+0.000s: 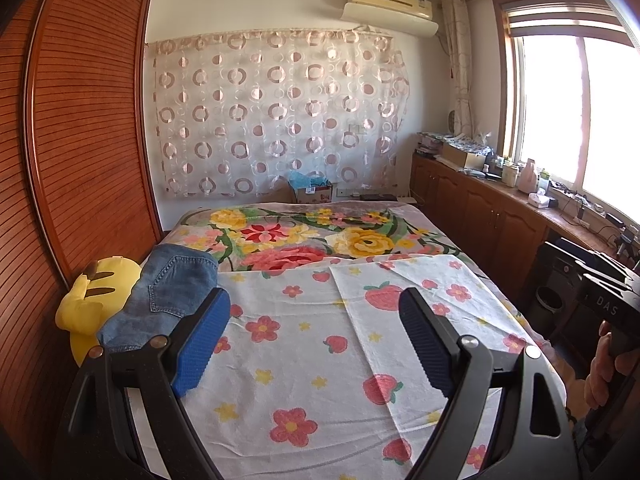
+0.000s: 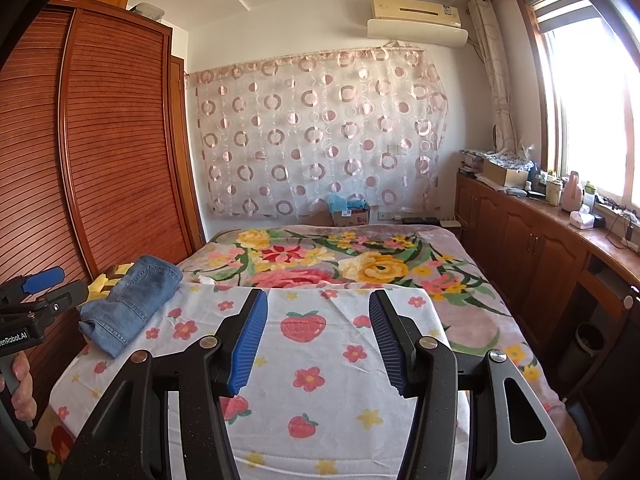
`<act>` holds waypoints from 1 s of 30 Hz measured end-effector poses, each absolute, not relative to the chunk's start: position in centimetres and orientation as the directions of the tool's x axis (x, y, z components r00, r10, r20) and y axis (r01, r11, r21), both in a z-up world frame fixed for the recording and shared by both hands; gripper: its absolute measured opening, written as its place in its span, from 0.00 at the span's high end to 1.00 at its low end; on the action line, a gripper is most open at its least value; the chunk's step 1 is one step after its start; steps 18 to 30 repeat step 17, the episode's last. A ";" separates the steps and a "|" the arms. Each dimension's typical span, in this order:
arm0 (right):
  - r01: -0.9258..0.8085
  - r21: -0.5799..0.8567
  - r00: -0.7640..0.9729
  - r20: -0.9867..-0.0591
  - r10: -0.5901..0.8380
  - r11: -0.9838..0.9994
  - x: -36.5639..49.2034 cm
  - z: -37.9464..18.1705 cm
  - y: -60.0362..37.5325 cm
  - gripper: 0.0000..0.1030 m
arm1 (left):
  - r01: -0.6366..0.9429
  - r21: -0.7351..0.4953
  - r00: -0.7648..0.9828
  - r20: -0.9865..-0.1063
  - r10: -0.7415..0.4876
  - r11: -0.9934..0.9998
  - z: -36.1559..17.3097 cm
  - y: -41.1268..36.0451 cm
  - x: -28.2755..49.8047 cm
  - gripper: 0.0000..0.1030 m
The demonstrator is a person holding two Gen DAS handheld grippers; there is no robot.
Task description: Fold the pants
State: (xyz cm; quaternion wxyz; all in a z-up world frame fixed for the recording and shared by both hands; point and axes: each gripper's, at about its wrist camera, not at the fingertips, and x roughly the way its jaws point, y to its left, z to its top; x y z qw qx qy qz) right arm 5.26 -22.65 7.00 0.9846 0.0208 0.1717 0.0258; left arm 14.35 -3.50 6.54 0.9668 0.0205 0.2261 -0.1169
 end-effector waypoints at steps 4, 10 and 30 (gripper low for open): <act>-0.044 0.051 0.940 -0.337 0.059 0.998 5.2 6.8 -22.6 0.47 | 0.236 -0.014 0.870 -0.442 -0.217 0.972 6.5 -3.5 14.4 0.16; -0.042 0.051 0.940 -0.336 0.057 0.998 5.3 6.8 -22.6 0.47 | 0.235 -0.015 0.870 -0.442 -0.218 0.972 6.5 -3.4 14.4 0.16; -0.039 0.056 0.940 -0.335 0.056 0.998 5.2 6.8 -22.6 0.47 | 0.235 -0.015 0.870 -0.442 -0.218 0.972 6.6 -3.4 14.3 0.16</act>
